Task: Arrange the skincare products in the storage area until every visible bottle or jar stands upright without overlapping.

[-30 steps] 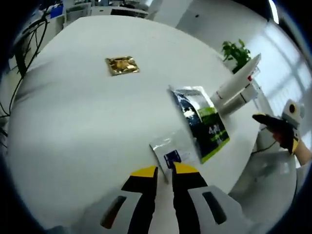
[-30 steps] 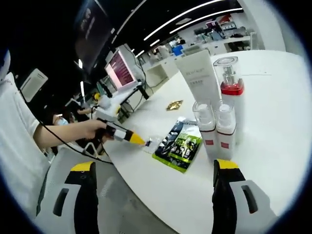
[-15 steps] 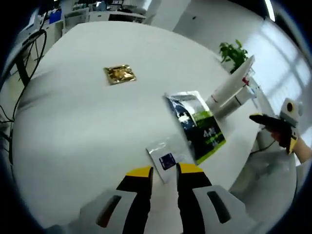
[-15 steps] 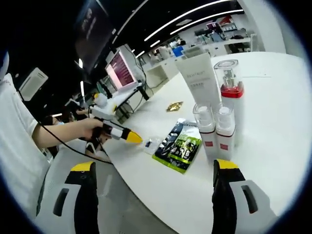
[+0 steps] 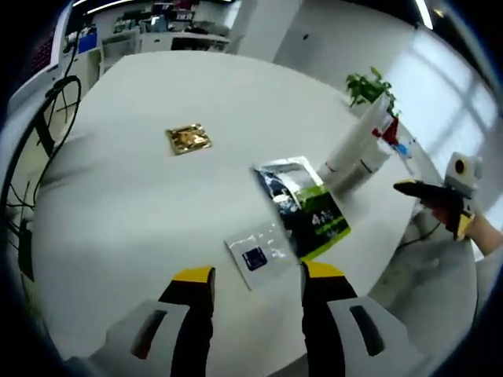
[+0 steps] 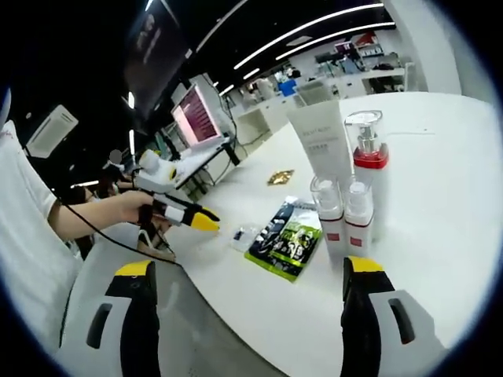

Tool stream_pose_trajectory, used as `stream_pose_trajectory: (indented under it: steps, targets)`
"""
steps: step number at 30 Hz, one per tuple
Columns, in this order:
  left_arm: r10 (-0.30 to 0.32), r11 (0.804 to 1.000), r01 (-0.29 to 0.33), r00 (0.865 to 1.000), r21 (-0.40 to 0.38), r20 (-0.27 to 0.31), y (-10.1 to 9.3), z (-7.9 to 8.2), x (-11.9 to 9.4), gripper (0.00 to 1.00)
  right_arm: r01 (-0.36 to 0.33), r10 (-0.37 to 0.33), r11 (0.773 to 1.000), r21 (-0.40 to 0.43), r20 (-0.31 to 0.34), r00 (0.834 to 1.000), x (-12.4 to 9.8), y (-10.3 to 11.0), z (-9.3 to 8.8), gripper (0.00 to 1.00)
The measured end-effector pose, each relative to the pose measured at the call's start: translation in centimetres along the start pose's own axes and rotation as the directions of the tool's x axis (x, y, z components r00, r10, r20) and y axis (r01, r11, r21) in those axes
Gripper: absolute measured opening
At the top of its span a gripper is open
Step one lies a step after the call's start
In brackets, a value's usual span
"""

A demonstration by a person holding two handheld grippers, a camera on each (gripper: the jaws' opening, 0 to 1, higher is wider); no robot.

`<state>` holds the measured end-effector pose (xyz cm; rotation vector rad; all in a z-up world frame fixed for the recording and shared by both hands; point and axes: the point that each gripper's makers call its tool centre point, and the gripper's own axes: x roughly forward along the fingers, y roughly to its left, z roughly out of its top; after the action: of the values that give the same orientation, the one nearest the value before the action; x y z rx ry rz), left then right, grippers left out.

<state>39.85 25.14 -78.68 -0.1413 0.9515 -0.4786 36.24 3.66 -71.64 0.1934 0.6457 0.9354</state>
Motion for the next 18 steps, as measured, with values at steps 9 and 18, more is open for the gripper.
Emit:
stream_pose_trajectory:
  steps: [9,18]
  targets:
    - [0.019,1.0,-0.02,0.998,0.012,0.057,-1.3,0.0,-1.5,0.57,0.014,-0.014,1.0,-0.02,0.015,1.0,-0.9,0.1,0.2,0.97]
    - [0.044,0.999,-0.046,0.994,0.019,0.104,-1.8,-0.2,-3.0,0.72,0.023,-0.022,0.999,-0.033,0.019,1.0,-1.5,0.3,0.0,0.97]
